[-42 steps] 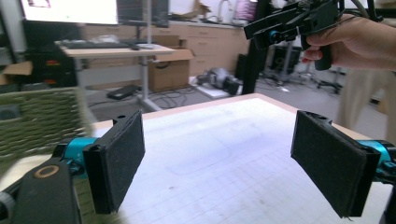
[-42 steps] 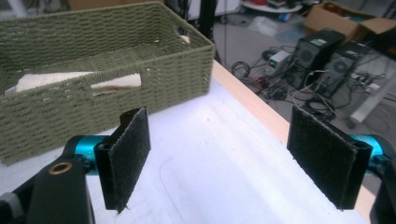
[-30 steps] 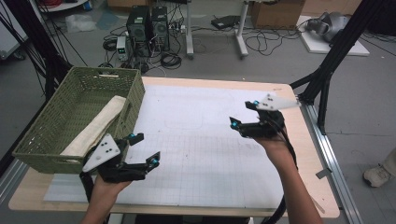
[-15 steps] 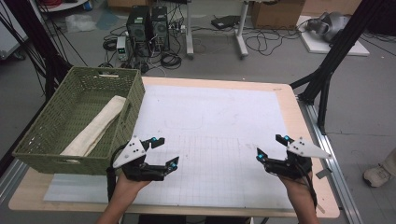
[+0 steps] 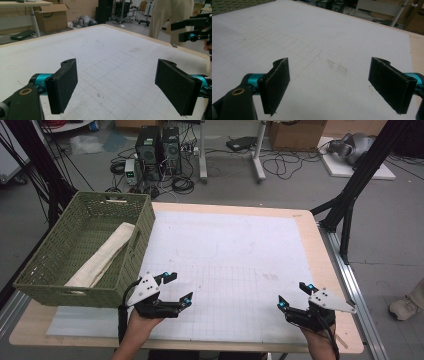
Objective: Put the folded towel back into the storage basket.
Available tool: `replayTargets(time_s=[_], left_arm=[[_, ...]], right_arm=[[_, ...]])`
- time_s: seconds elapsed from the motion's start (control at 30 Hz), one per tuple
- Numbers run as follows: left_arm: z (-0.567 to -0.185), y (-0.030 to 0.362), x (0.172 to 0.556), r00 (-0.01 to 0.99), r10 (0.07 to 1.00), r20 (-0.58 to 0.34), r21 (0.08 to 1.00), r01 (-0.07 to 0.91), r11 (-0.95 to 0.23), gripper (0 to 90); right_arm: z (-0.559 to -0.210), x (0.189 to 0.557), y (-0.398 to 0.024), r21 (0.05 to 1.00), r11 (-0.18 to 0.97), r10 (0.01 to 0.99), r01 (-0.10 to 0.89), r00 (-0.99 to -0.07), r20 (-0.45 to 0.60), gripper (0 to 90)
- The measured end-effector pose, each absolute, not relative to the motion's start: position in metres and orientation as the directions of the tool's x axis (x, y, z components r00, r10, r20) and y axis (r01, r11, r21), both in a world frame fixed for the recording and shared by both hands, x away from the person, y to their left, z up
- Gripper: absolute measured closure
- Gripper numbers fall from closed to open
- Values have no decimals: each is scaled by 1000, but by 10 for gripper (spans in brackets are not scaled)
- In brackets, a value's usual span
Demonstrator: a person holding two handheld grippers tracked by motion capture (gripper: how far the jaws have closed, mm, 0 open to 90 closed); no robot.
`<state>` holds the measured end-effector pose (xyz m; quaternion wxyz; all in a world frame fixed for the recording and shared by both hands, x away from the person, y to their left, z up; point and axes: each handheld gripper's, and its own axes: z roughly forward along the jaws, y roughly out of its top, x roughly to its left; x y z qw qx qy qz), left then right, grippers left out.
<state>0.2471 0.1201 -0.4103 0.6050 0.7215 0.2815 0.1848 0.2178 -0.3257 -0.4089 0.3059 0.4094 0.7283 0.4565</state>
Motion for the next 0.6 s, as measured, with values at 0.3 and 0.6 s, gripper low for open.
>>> replayTargets(time_s=[0.3,0.6], left_arm=[[-413,120,246,772,632,-73,974,190,-120,187],[-413,120,247,770,634,-70,975,186,-119,187]], right_arm=[[-413,218,-326,913,243,878,329,-474,-63,161],[-414,220,-325,911,262,871,319,-485,-81,161]])
